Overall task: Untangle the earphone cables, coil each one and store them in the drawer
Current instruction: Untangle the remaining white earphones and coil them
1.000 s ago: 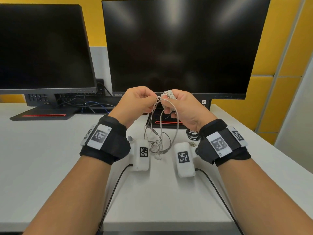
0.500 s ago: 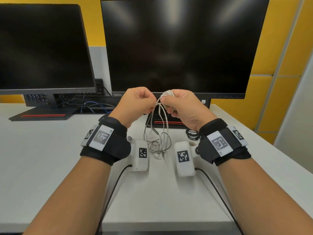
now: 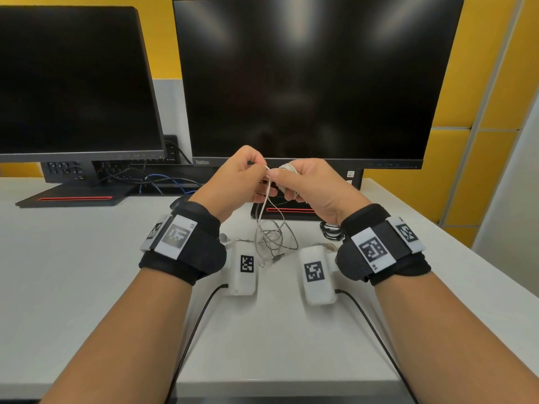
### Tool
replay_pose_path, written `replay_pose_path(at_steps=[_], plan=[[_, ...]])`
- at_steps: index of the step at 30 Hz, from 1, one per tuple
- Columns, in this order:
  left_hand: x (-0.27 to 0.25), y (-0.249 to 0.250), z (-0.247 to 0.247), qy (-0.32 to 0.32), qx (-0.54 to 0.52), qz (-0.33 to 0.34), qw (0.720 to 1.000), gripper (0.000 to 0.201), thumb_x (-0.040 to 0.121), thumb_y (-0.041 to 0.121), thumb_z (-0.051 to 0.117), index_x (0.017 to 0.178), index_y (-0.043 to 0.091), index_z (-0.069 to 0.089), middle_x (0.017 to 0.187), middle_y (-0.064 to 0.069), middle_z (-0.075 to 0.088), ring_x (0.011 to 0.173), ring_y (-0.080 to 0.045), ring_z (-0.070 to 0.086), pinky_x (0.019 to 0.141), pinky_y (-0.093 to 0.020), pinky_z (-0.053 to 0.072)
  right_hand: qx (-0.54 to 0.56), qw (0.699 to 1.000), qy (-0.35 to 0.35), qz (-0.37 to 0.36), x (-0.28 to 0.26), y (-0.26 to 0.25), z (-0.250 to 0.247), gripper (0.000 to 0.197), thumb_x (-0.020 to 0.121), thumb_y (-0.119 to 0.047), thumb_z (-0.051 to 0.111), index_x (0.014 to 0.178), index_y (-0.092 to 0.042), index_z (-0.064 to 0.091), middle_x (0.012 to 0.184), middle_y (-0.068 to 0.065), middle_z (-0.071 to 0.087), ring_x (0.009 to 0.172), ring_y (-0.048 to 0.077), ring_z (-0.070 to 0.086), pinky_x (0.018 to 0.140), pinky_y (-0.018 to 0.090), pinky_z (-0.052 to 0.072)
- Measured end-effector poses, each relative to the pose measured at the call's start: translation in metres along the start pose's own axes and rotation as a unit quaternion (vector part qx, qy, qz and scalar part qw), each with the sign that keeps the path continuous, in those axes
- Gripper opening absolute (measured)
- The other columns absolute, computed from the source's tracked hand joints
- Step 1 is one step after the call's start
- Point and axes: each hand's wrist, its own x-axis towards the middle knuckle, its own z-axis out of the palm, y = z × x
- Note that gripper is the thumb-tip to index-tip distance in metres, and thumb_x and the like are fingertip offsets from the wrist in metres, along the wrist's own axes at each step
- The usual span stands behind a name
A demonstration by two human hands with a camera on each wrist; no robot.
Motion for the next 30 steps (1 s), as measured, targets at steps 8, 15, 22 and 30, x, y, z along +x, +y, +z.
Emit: replay_pose_path(at_steps=[8,15,22,30], plan=[[0.0008,-0.0005,-0.0016,0.042,0.001,0.000,0.999,0.012,0.094,0.006,0.052,0.086,0.013,0.057,0.089,-0.019,0.069,0.077,-0.023,0.067,0.067,-0.027,0.056,0.057,0.998,0.028,-0.027,0.0002,0.0004,-0.0017,0.012,0.098,-0.022,0.056,0.093,-0.020,0.067,0.070,-0.010,0.062,0.066,0.002,0.055,0.065,0.018,0.045],[-0.0013,0.0004,-0.0001,0.002,0.054,-0.029,0.998,0.008,0.091,0.015,0.061,0.085,0.018,0.065,0.078,-0.003,0.067,0.065,-0.010,0.057,0.062,-0.023,0.048,0.159,0.987,0.013,-0.033,0.0004,-0.0023,-0.0022,0.015,0.100,-0.022,0.051,0.090,-0.018,0.061,0.077,-0.004,0.058,0.069,0.006,0.054,0.074,0.030,0.041],[-0.0038,0.0018,0.0001,-0.027,0.059,0.010,0.998,0.011,0.088,0.014,0.065,0.092,0.023,0.068,0.081,0.000,0.065,0.068,-0.008,0.055,0.058,-0.017,0.044,0.201,0.979,0.023,-0.033,-0.0002,-0.0030,-0.0045,0.012,0.099,-0.020,0.053,0.099,-0.016,0.064,0.076,-0.004,0.067,0.062,0.006,0.053,0.069,0.025,0.045],[-0.0025,-0.0002,-0.0009,0.001,0.012,0.038,0.999,0.010,0.093,0.019,0.060,0.092,0.019,0.070,0.089,0.000,0.070,0.078,-0.007,0.064,0.069,-0.024,0.050,0.201,0.978,0.030,-0.036,0.0005,-0.0027,-0.0055,0.015,0.101,-0.019,0.048,0.098,-0.016,0.062,0.077,-0.004,0.068,0.061,0.005,0.054,0.069,0.023,0.047]])
